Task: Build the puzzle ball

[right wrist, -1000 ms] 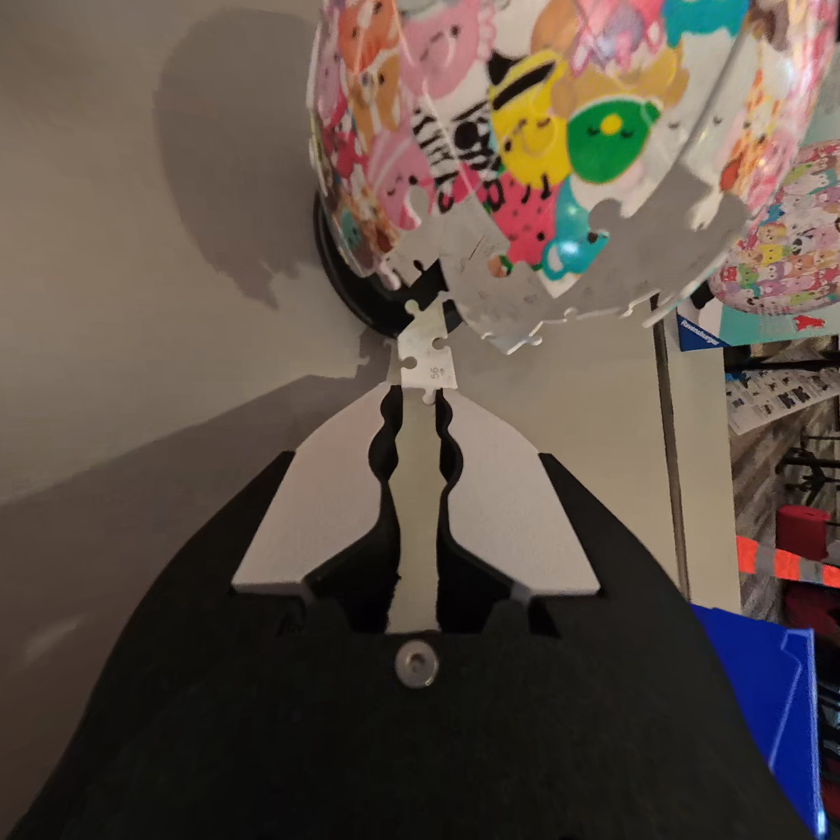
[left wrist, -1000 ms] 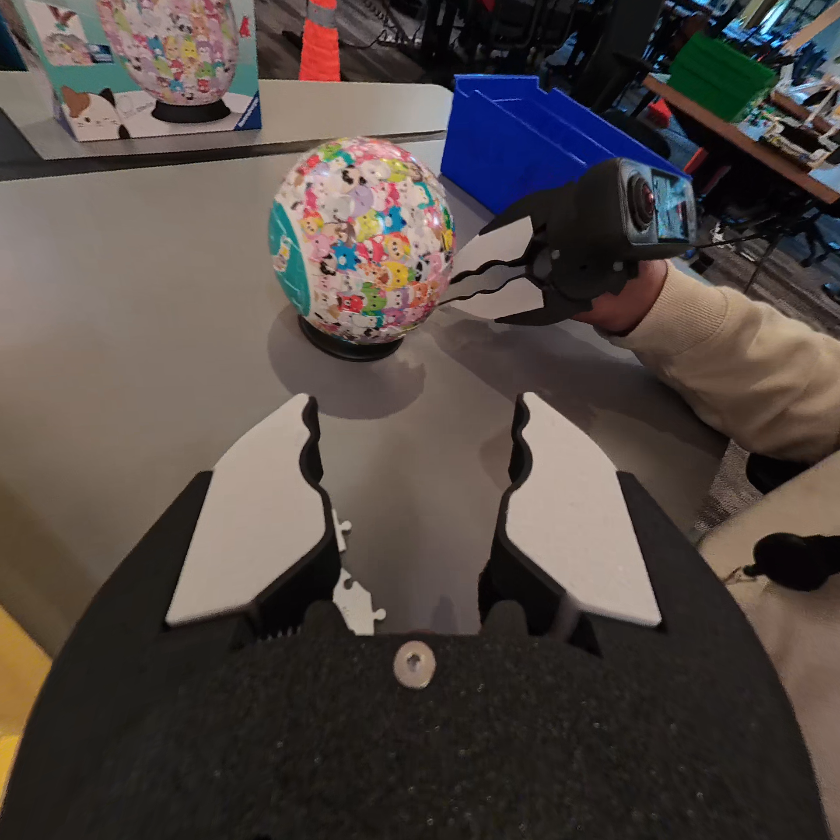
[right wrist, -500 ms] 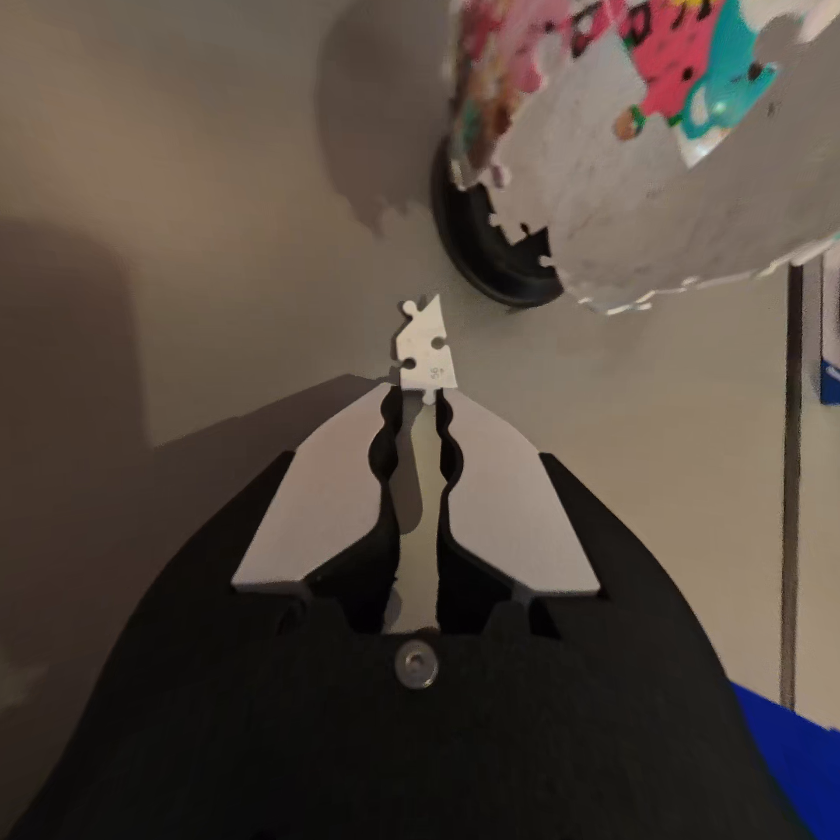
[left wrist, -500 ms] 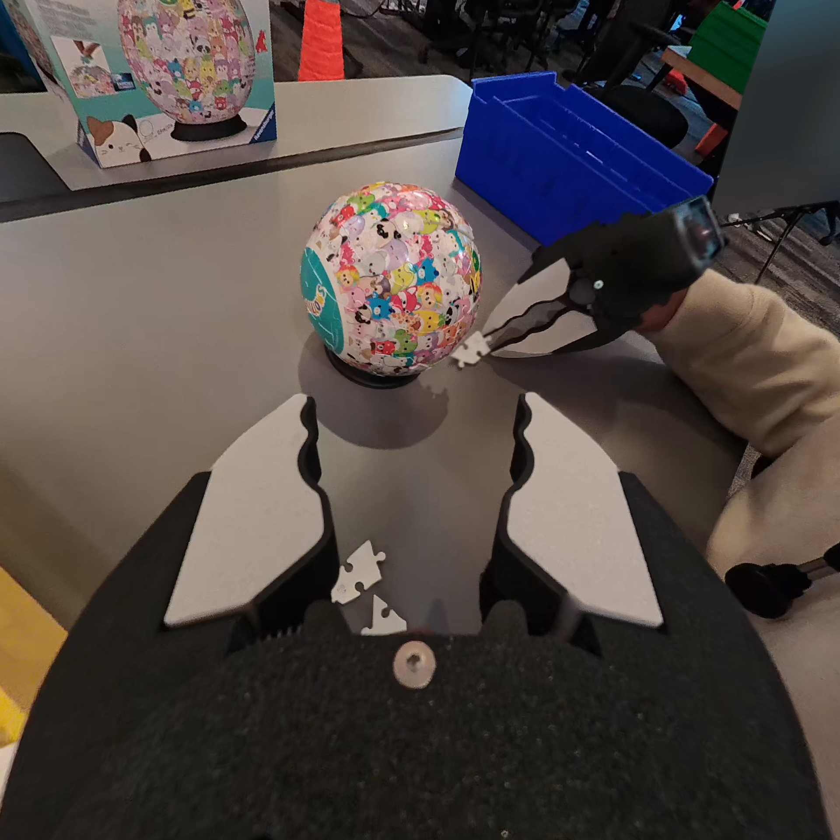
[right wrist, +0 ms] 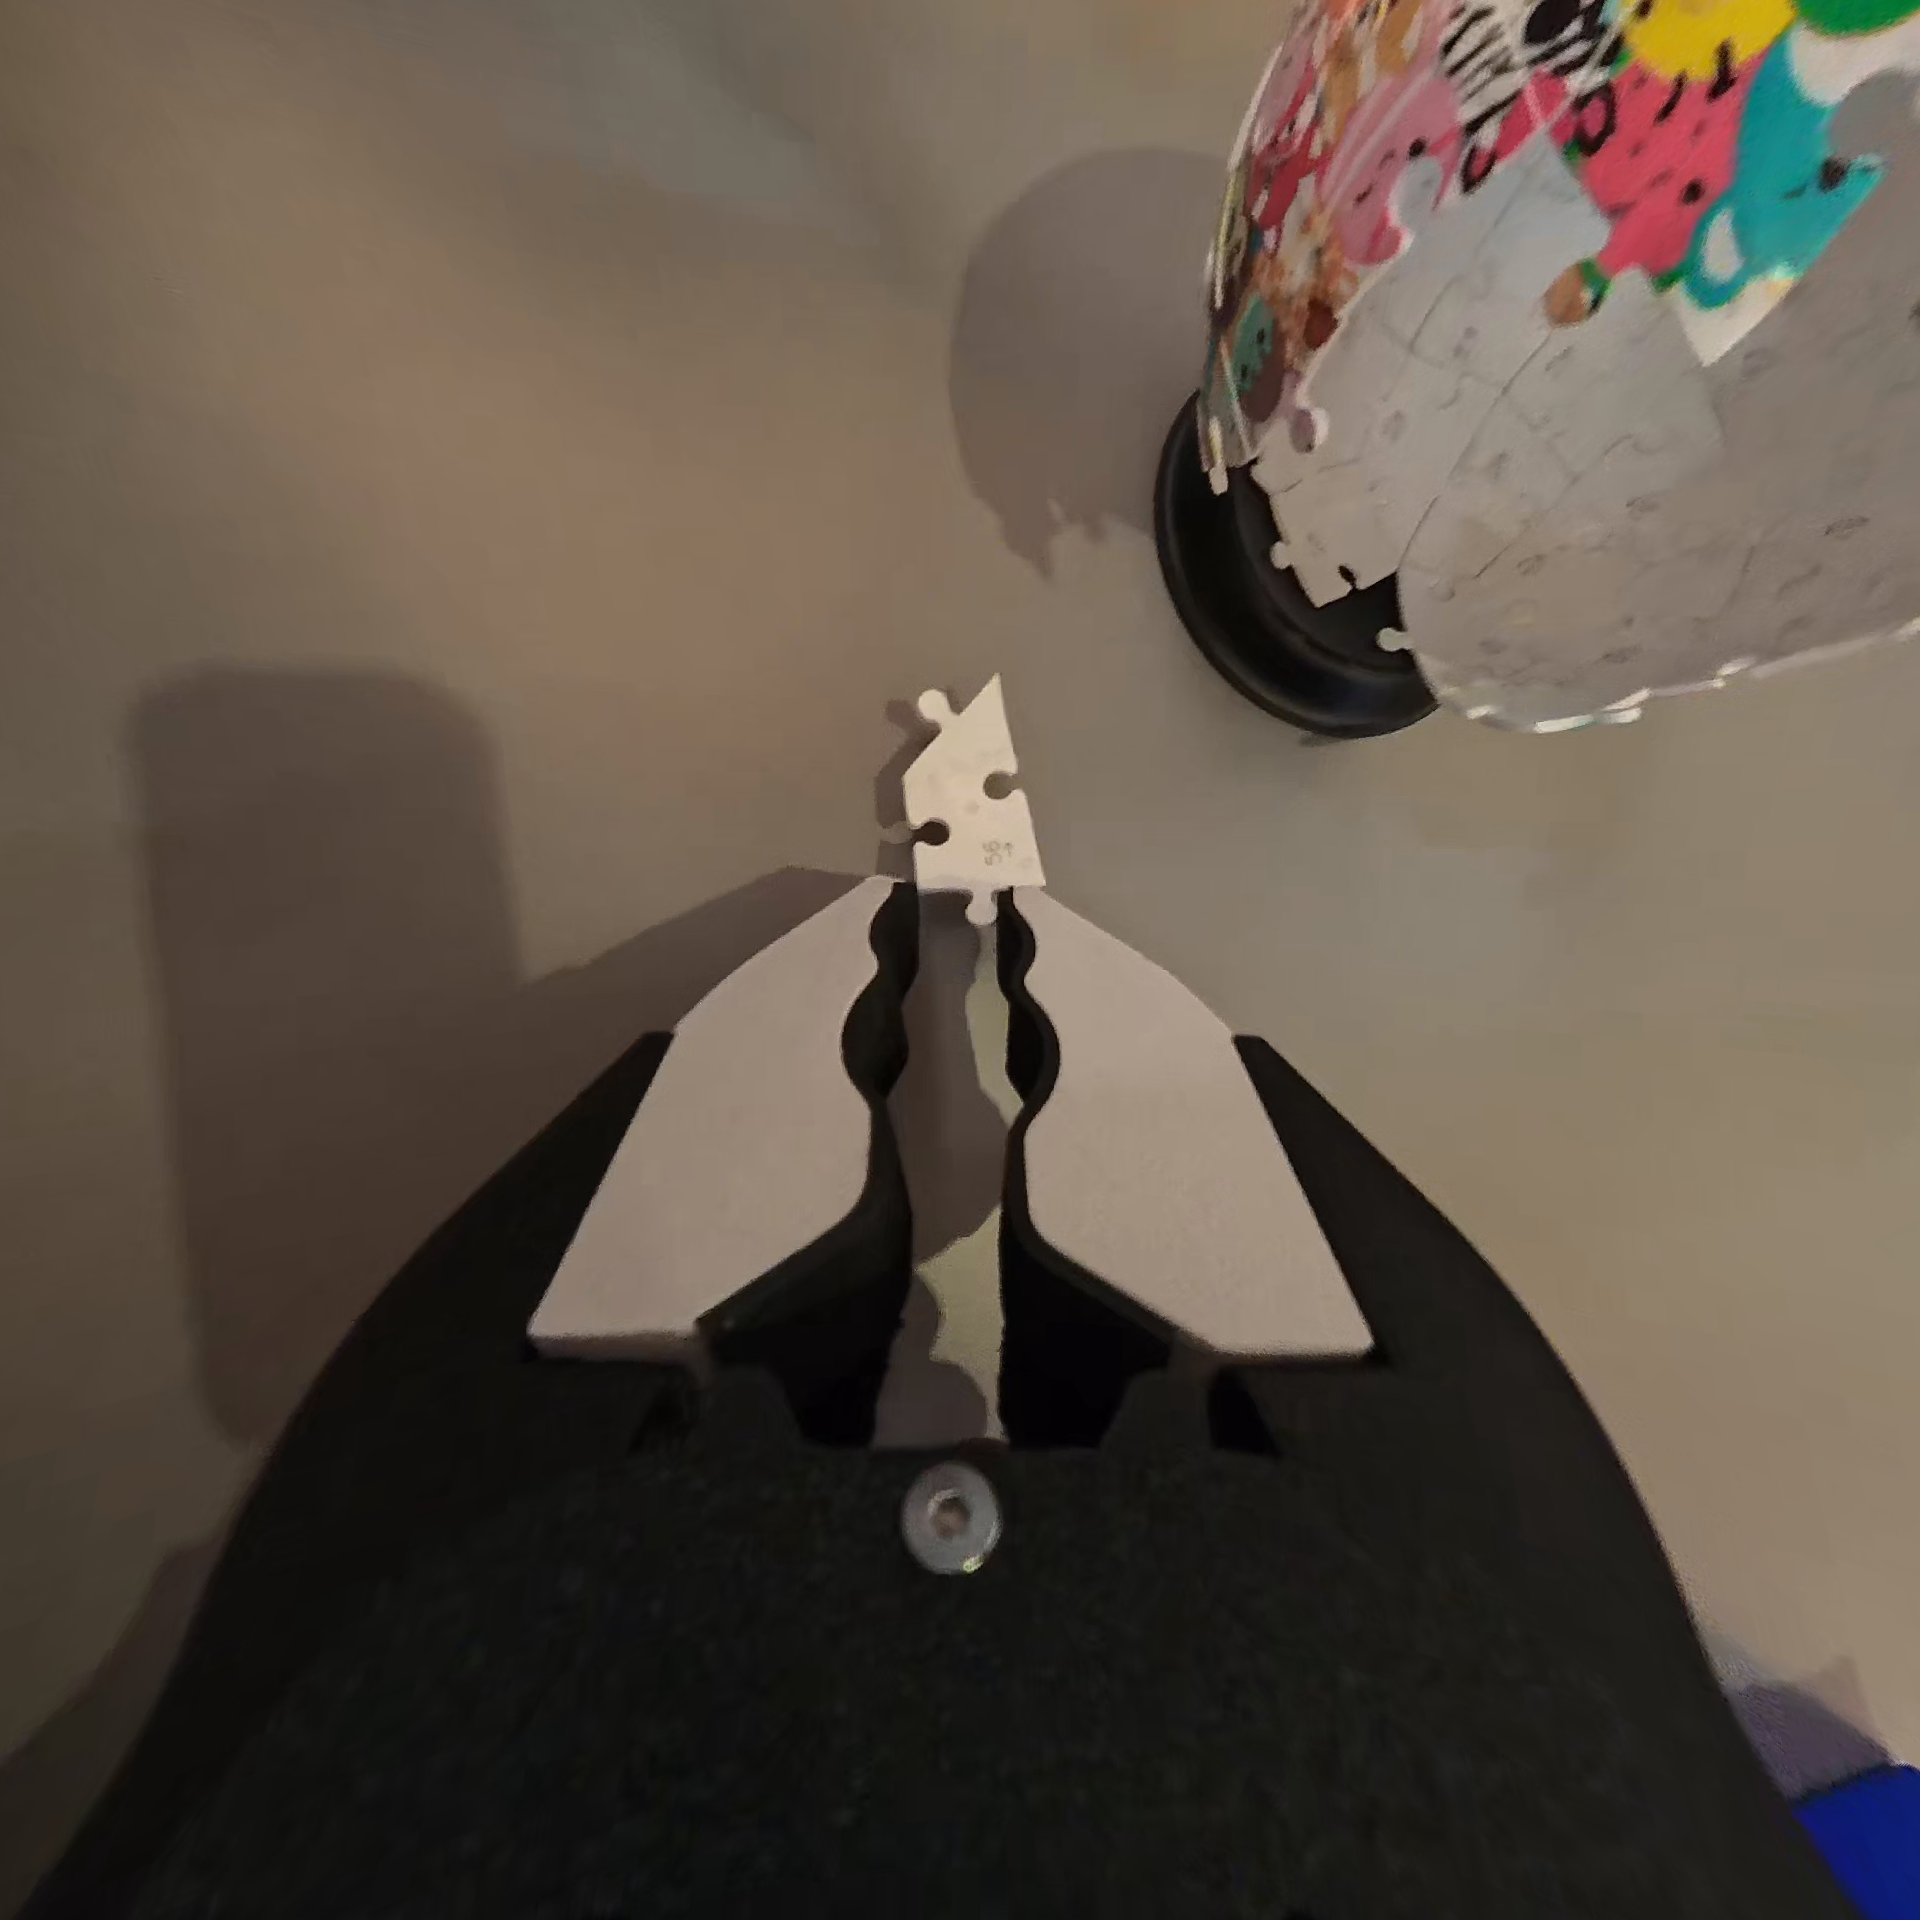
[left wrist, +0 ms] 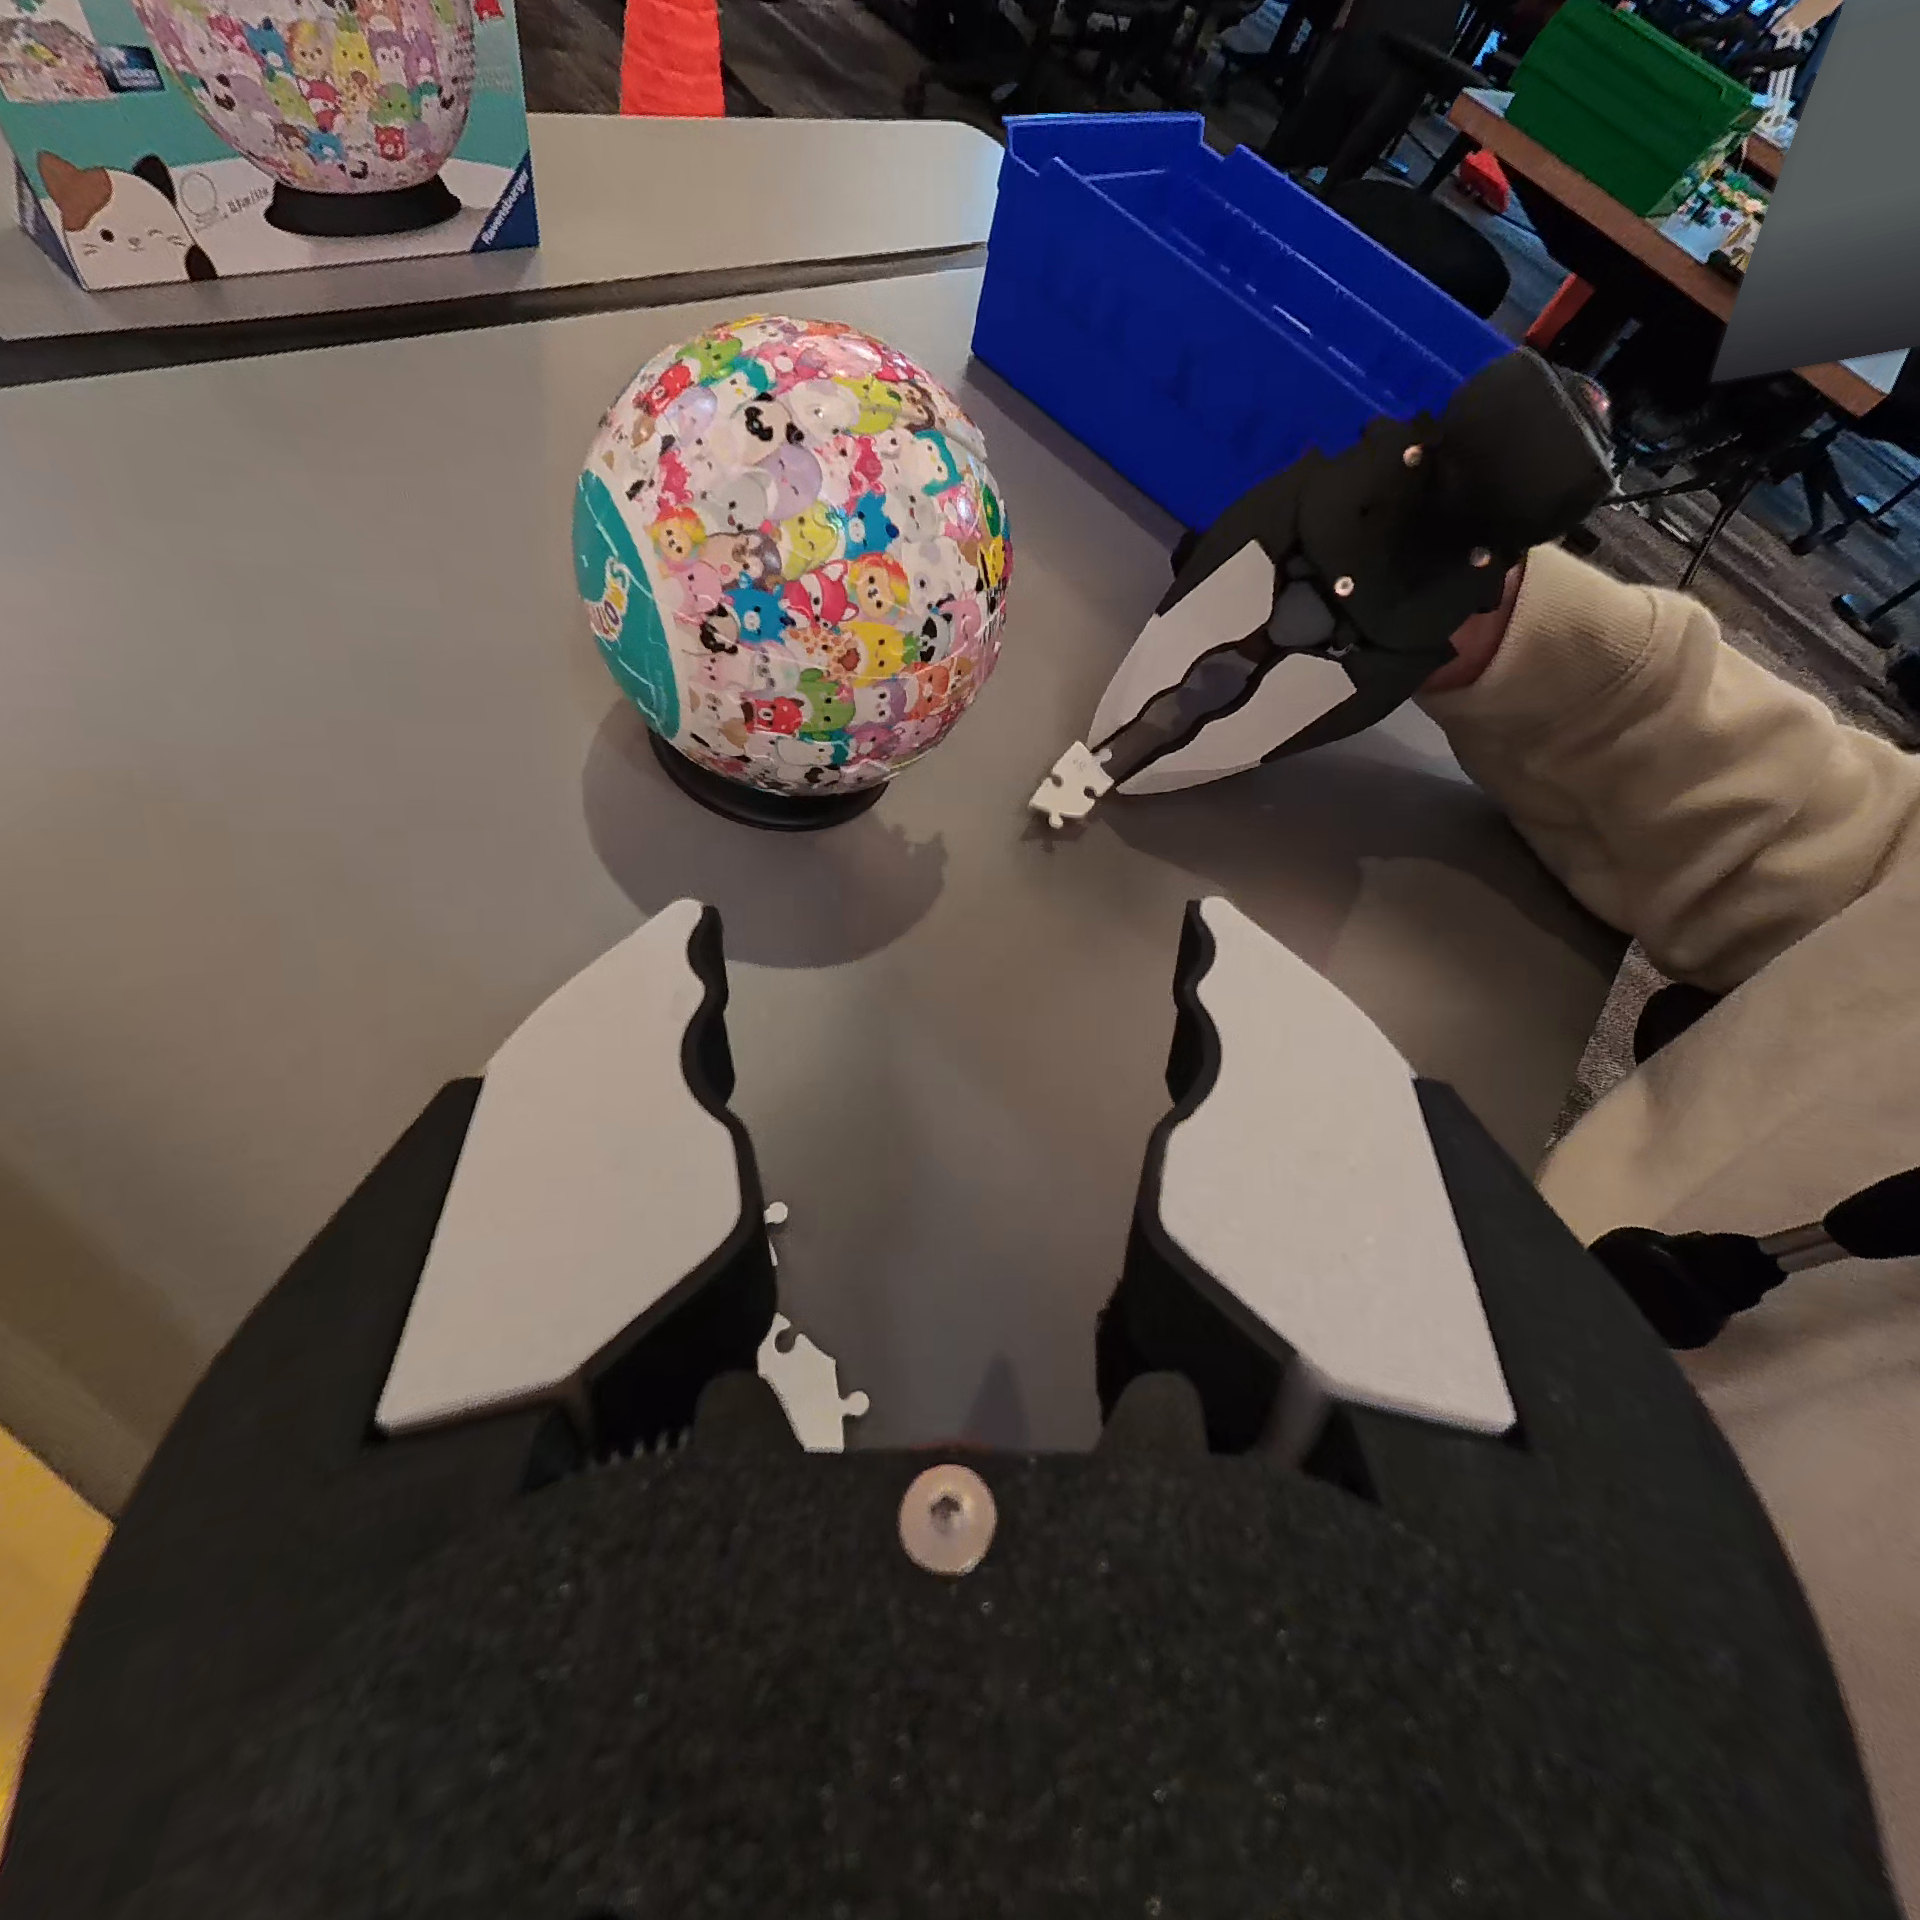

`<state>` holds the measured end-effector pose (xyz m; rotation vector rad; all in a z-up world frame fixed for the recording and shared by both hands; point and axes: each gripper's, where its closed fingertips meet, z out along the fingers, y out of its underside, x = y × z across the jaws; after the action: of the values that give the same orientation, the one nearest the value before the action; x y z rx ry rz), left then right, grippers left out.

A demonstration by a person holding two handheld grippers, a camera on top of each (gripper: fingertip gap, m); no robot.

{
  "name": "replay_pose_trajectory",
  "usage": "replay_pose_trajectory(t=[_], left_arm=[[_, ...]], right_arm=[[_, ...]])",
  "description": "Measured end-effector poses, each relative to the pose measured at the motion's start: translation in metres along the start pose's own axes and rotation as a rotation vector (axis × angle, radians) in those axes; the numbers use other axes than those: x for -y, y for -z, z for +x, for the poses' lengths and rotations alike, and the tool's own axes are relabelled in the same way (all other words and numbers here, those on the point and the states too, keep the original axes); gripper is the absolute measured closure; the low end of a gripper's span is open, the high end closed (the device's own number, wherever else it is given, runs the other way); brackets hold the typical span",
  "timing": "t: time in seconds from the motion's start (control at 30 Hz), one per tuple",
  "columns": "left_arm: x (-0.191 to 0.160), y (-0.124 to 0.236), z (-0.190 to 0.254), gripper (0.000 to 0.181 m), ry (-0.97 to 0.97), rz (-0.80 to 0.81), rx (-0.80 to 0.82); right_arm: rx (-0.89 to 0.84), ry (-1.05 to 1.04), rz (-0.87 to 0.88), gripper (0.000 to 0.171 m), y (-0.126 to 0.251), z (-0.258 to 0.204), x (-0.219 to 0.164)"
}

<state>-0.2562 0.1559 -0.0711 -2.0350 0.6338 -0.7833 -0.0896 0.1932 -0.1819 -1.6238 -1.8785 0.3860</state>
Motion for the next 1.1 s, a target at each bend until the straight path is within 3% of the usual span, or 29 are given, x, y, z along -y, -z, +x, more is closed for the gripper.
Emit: replay_pose_trajectory(t=[0.33, 0.8, 1.1], left_arm=[[0.001, -0.012, 0.004, 0.099, -0.012, -0.014, 0.003], [0.000, -0.015, 0.003, 0.099, 0.007, -0.007, -0.018], [0.002, -0.012, 0.001, 0.099, 0.007, -0.002, -0.014]], right_arm=[[0.030, 0.078, 0.000, 0.157, -0.002, -0.007, -0.003], [0.018, 0.003, -0.025, 0.149, -0.001, -0.010, -0.010], [0.073, -0.091, 0.009, 0.160, -0.003, -0.008, -0.014]])
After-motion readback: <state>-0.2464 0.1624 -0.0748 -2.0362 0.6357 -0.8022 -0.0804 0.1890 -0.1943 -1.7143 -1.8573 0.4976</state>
